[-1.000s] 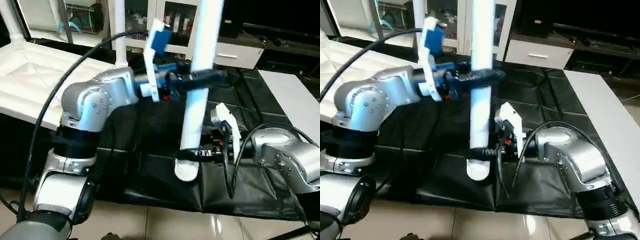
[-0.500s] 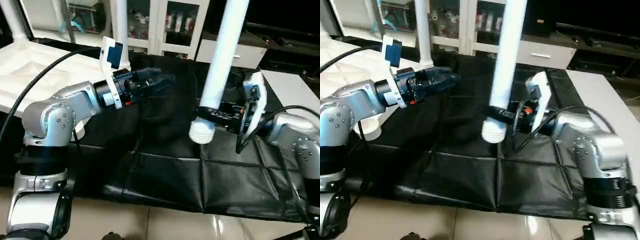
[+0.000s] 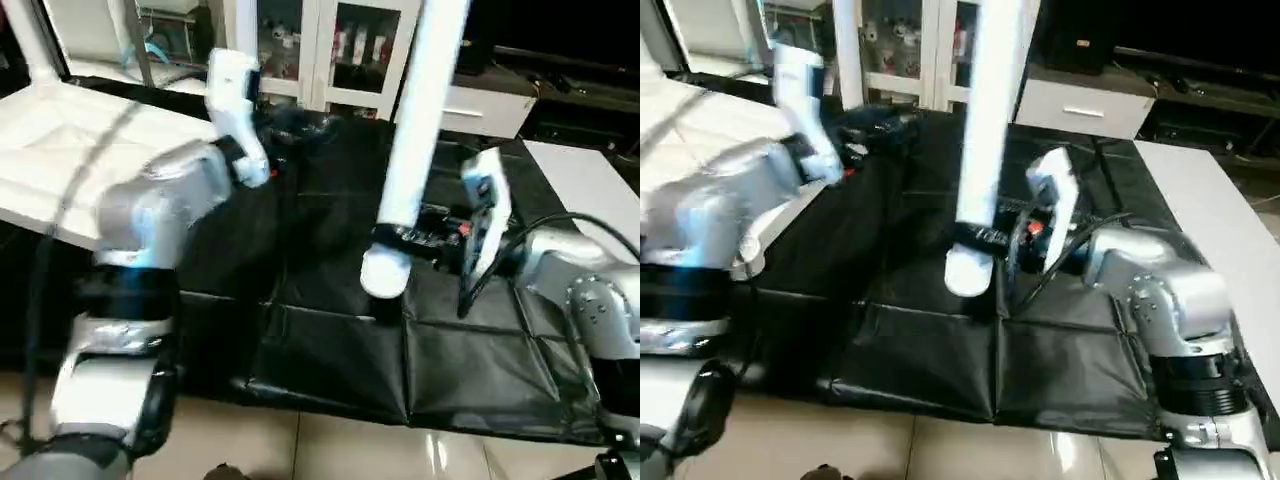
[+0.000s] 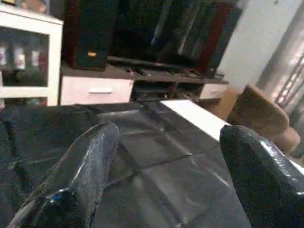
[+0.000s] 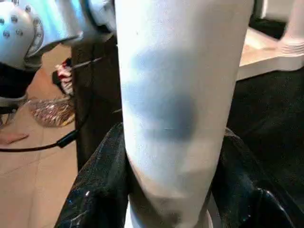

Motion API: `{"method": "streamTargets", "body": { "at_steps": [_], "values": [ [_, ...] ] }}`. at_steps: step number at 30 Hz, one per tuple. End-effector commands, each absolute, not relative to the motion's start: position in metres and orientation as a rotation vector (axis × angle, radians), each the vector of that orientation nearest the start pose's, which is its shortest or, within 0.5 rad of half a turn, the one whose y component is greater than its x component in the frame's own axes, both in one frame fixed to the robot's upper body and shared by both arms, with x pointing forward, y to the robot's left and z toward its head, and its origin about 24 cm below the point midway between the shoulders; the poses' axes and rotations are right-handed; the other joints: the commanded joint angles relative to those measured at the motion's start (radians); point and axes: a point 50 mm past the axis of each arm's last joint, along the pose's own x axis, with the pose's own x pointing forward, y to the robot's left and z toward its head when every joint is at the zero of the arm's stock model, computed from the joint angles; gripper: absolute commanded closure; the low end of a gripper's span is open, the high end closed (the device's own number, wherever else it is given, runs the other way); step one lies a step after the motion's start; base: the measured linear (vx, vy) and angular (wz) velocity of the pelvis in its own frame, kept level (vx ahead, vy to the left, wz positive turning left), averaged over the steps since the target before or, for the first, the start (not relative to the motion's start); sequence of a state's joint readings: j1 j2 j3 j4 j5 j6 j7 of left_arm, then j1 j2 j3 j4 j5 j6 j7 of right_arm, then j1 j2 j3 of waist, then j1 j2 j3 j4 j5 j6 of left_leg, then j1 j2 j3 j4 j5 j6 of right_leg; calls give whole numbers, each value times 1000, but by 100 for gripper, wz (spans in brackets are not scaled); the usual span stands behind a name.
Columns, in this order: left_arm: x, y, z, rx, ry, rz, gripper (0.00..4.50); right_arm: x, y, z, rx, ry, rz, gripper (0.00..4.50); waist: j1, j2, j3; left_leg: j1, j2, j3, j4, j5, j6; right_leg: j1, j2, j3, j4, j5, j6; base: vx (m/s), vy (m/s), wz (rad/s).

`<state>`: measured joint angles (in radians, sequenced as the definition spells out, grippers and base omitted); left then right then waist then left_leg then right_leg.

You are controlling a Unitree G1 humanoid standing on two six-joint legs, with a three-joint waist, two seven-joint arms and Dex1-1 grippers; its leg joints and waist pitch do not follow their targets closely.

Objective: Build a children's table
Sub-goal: Pick table leg

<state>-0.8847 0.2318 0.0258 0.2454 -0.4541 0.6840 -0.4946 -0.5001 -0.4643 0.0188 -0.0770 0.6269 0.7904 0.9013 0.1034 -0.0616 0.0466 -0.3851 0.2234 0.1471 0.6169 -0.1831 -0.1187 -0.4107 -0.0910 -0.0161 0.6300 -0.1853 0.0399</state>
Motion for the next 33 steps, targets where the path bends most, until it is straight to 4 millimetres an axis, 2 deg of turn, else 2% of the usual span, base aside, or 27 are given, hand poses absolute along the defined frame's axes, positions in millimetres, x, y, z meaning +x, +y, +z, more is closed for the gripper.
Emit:
{"method": "streamTargets", "body": {
  "at_steps": [1,2,3,4,6,11,16,20,26,33],
  "values": [
    [360,79,223,-110,0,-859,59,293,-140,155,134,204,1171,264,3,7,-72,15,-19,27,-75,-80,-18,59,-13,5,-54,-5,-222,0,0,0],
    [354,66,232,-139,-32,-935,59,294,-139,154,128,206,1173,264,6,8,-72,15,-18,27,-75,-75,-19,59,-13,5,-53,14,-231,0,0,0],
    [353,64,233,-143,-35,-943,59,294,-138,154,127,206,1173,264,6,6,-72,14,-18,28,-74,-73,-19,60,-13,5,-52,23,-236,0,0,0],
    [345,54,241,-180,-55,-1023,59,294,-138,153,120,210,1172,264,10,3,-70,13,-19,29,-74,-73,-17,62,-13,6,-51,32,-248,0,0,0],
    [339,47,244,-197,-55,-1068,59,294,-139,152,115,215,1167,264,11,2,-67,12,-19,29,-75,-102,-13,61,-13,6,-55,-5,-243,0,0,0],
    [339,47,242,-189,-49,-1064,59,294,-140,149,99,226,1158,264,5,3,-65,14,-18,28,-79,-147,-15,57,-13,6,-66,-100,-214,0,0,0],
    [343,53,241,-183,-53,-1028,59,294,-141,147,93,230,1153,264,7,4,-67,13,-17,27,-78,-116,-15,57,-11,6,-60,-50,-218,0,0,0],
    [341,47,244,-184,-59,-1046,59,295,-140,145,89,232,1158,264,9,4,-68,13,-18,27,-78,-106,-12,58,-10,5,-58,-26,-226,0,0,0],
    [336,32,247,-203,-65,-1096,59,293,-135,140,74,245,1168,264,7,5,-66,13,-17,28,-79,-133,-14,58,-12,6,-63,-59,-223,0,0,0],
    [339,35,247,-200,-70,-1067,59,292,-134,139,69,250,1172,264,6,3,-66,12,-17,27,-80,-135,-12,57,-11,6,-64,-67,-215,0,0,0]
  ]
}}
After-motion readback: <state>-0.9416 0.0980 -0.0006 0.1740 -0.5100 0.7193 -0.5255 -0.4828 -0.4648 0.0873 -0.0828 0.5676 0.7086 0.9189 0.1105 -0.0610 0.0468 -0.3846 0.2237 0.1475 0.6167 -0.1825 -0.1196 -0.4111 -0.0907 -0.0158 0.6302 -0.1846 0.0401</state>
